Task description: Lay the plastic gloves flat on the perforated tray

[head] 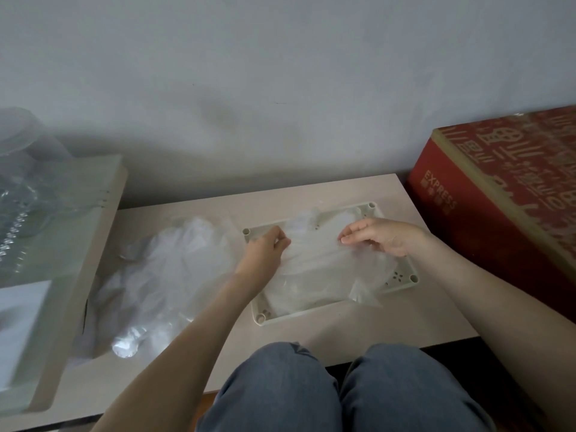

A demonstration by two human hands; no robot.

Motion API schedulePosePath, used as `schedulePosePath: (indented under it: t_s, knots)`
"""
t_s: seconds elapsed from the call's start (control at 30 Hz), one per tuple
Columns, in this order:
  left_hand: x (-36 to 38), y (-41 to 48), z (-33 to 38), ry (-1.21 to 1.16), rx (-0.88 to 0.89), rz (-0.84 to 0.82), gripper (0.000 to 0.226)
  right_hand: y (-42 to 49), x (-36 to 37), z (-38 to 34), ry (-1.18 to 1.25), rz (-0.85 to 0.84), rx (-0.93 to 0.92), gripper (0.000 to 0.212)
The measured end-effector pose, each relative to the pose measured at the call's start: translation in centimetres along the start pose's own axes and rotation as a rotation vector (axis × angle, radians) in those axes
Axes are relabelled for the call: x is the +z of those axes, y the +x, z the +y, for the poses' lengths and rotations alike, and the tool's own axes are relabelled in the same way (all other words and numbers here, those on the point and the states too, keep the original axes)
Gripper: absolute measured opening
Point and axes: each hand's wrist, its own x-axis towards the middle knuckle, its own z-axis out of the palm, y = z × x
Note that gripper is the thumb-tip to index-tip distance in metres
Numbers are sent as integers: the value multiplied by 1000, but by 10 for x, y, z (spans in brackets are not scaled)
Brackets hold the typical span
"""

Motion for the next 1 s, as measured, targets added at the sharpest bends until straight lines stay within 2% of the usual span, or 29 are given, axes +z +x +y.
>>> schedulePosePath:
  t_s: [0.17, 0.4, 0.5, 0.57, 0.63, 0.67, 0.73, 0.83, 0.93, 1.0]
  knots:
    - [2, -1, -4, 79, 56, 38, 18, 3, -3, -1, -217, 33, 8, 17]
    - [6, -4, -11, 141, 115, 118, 18, 14, -8, -2, -78, 153, -92, 21]
    - [6, -5, -12, 153, 154, 162, 18, 16, -8, -4, -62, 227, -72, 21]
    - [6, -7, -14, 156, 224, 156, 19, 14, -8, -8, -51, 150, 38, 40]
    - [5, -10, -14, 171, 372, 161, 18, 12, -9, -14, -61, -37, 148, 63]
    - [5, -10, -13, 183, 448, 171, 18, 12, -7, -16, -44, -116, 166, 68]
    - [4, -9, -11, 173, 531, 195, 17, 14, 0, -21, 61, -167, 137, 60]
    - [3, -8, -5, 132, 556, 209, 15, 14, 13, -28, 208, -195, -27, 33]
    - [1, -12, 2, 46, 476, 195, 12, 17, 21, -35, 254, -261, -201, 19]
    - [2, -12, 4, -35, 370, 154, 7, 21, 25, -41, 300, -152, -298, 8]
